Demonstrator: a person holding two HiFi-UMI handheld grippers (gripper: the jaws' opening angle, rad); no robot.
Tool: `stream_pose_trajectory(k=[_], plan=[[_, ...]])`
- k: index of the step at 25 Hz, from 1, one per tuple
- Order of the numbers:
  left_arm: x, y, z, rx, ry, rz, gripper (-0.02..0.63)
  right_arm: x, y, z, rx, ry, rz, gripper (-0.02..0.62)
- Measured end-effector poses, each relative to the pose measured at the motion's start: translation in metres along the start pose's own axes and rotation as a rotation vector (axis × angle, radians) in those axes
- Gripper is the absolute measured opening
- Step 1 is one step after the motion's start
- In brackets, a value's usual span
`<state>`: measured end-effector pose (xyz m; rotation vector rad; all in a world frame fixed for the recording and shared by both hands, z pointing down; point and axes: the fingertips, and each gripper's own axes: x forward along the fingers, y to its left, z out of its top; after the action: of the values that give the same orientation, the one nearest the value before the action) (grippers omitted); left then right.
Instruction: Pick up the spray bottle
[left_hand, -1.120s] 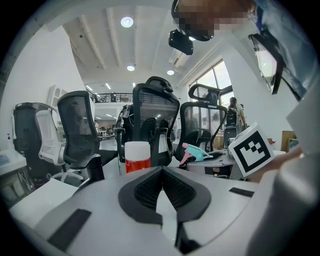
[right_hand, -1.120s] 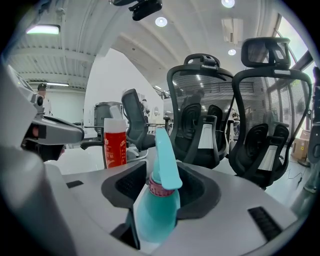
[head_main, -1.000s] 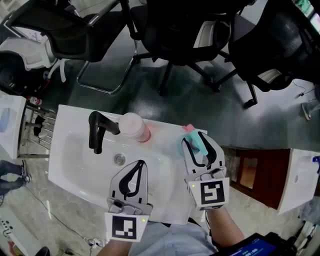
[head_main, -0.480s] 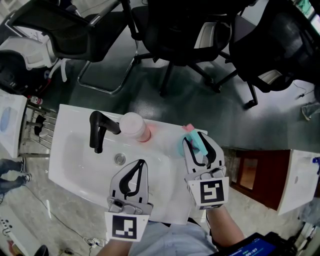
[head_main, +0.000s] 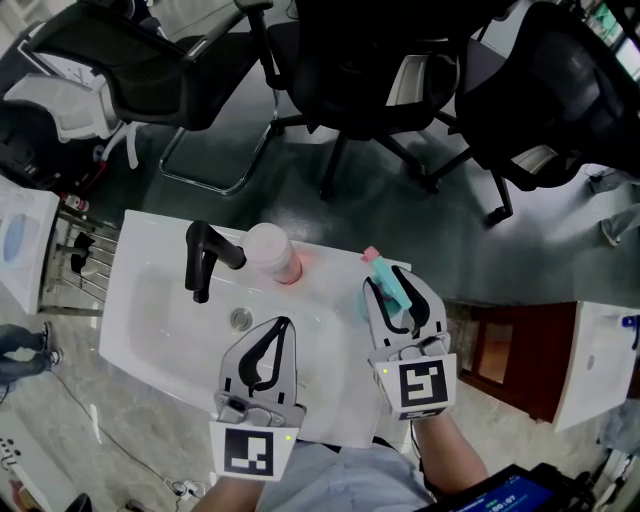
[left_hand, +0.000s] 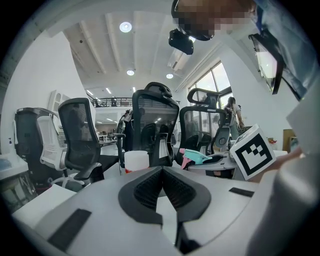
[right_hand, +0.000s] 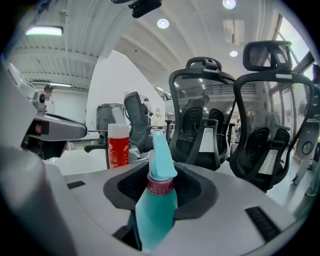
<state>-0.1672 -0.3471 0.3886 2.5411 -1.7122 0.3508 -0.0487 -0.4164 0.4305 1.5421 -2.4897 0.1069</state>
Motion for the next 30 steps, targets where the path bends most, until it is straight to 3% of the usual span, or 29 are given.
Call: stream_pose_trajectory(k=[9,24,30], plan=[[-0.025,-0.010,0.019,0.022,-0.052,0.020,0.017,-0.034,0.006,0.032,-0.006,-0.080,0.007,0.160],[-0.100,-0.023,0.075,0.038,-0.247,0.129,0.017,-0.132,0.038,0.106,-0.058,-0.259,0.057,0.160],[-0.123,-0.025,0.091,0.049,-0.293,0.179,0.015,-0.164,0.048,0.119,-0.084,-0.303,0.074,0.160]])
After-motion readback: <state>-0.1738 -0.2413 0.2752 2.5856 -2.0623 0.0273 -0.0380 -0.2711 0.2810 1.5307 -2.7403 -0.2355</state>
